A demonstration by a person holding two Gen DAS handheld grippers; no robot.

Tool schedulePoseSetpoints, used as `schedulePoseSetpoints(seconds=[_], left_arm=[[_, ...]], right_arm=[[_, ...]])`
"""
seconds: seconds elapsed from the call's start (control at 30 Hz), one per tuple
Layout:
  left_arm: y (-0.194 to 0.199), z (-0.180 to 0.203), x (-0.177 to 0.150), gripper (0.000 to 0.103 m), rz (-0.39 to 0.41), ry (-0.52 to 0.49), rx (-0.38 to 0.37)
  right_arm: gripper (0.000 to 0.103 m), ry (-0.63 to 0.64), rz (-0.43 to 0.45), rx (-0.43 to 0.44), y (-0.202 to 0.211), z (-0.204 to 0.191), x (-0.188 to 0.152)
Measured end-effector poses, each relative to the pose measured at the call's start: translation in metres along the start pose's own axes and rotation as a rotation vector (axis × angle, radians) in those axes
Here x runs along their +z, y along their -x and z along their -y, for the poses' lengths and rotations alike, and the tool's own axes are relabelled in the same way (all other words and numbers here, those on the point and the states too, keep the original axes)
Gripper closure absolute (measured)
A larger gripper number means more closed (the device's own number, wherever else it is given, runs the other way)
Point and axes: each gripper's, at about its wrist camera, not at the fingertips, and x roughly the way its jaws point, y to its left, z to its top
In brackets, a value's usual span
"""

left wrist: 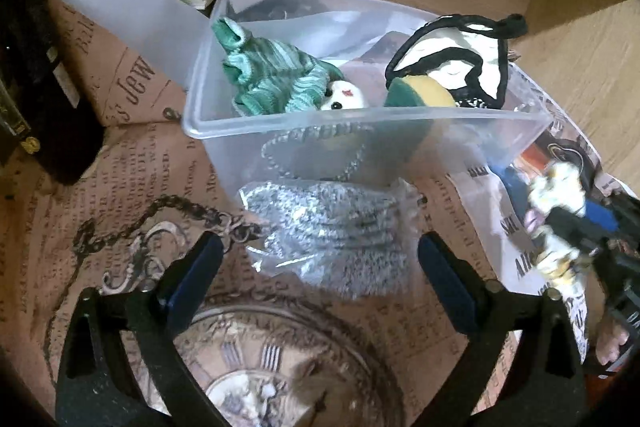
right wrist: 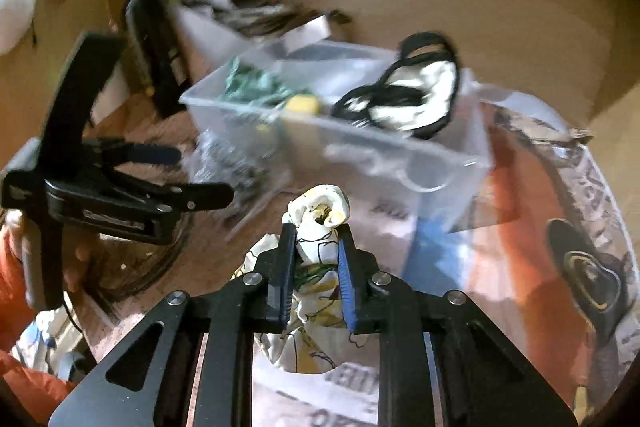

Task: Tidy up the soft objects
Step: 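Grasp the floral cloth scrunchie with the right tool while the left tool grasps the silver foil bag, then place the scrunchie and foil bag into the clear box and open both tools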

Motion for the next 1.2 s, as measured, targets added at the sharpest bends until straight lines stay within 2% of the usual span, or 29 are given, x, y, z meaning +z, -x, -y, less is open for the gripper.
schedulePoseSetpoints(seconds=[0.07, 0.13, 0.2, 0.4, 0.73, 0.97, 1.2], left_arm=[[-0.006, 0.001, 0.0, 0.03, -0.029, -0.008, -0.025], [-0.006, 0.002, -0.001, 0.036, -0.015, -0.013, -0.014], [-0.004, 0.003, -0.003, 0.046, -0.014, -0.019, -0.035], [0.018, 0.012, -0.014, 0.063, 0.035, -0.066, -0.027], [0.081, 0.02, -0.016, 0.064, 0.187, -0.113, -0.024], [0.115, 0.017, 0.009, 0.064, 0.32, -0.101, -0.019], [0.126, 0.012, 0.035, 0.064, 0.399, -0.084, -0.003]], right_arm=[[0.085, -0.012, 0.017, -0.01, 0.005, 0.006, 0.001], [0.085, -0.019, 0.033, -0.018, 0.009, 0.011, 0.003], [0.085, -0.023, 0.042, -0.018, 0.011, 0.016, 0.004], [0.085, -0.023, 0.065, -0.018, 0.012, 0.021, 0.009], [0.085, -0.03, 0.159, -0.031, 0.034, 0.024, 0.026], [0.085, -0.031, 0.245, -0.051, 0.051, 0.024, 0.043], [0.085, 0.0, 0.303, -0.064, 0.052, 0.02, 0.064]])
